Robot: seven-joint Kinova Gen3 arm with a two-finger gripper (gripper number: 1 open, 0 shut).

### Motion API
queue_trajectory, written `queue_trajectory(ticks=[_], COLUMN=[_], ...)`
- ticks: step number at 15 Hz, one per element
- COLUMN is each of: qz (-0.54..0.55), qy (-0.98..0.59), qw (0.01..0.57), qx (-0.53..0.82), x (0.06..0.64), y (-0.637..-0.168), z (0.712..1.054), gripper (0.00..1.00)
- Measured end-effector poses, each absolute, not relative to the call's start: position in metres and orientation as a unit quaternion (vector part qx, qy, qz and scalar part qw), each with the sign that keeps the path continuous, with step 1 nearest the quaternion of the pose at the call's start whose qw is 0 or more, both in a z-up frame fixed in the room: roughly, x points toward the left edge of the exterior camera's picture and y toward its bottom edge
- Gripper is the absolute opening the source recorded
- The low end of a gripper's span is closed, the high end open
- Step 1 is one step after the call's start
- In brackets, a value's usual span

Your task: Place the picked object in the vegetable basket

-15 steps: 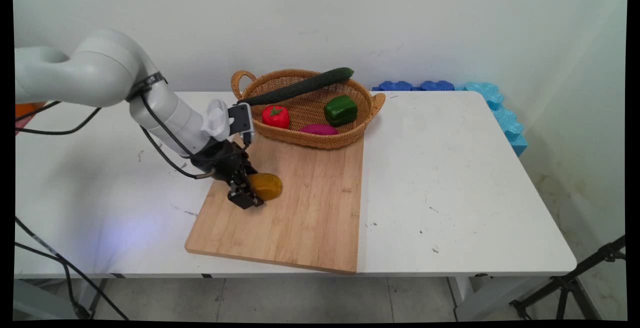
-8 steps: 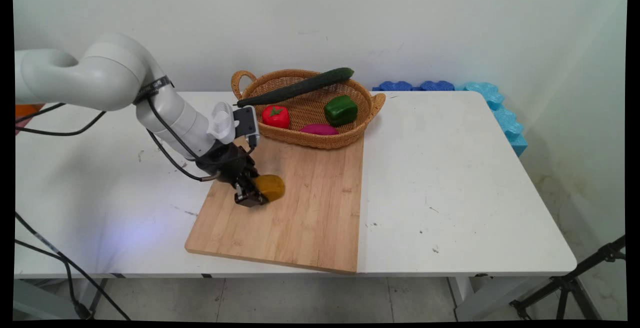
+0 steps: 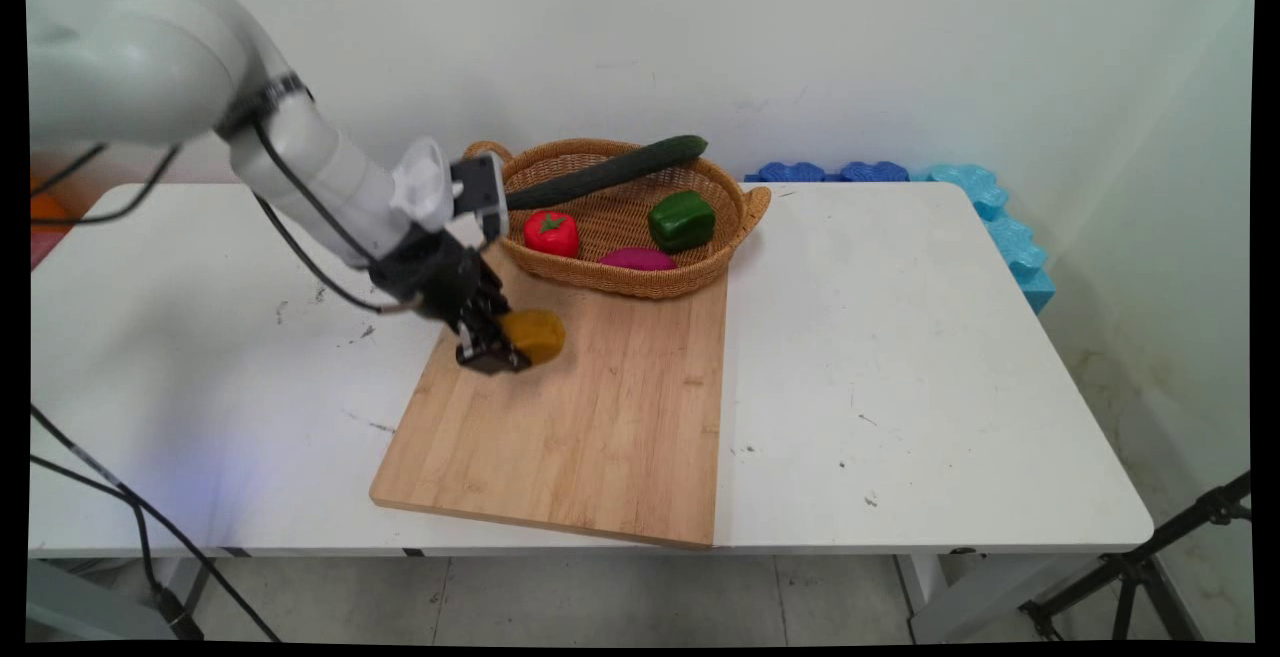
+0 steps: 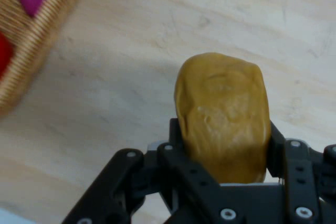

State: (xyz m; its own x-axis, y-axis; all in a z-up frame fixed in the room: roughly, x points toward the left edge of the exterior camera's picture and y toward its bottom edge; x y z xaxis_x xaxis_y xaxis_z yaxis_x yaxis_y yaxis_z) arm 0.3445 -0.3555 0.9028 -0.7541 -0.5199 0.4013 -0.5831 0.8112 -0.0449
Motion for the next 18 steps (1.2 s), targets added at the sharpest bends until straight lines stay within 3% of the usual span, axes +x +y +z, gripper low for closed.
queue_trajectory(ticks=[9,13,18], qz=[0.137,0.159,0.180], qy=[-0.897,-0.880,-0.852], qw=[0.214,0.206,0.181], qx=[0.361,0.398,0.458], x=[0.343,0.335,0.318], y=[-0.410,-0.439,-0.482], z=[1.003,1.013,0.997], gripper=[0.00,0.00,0.00])
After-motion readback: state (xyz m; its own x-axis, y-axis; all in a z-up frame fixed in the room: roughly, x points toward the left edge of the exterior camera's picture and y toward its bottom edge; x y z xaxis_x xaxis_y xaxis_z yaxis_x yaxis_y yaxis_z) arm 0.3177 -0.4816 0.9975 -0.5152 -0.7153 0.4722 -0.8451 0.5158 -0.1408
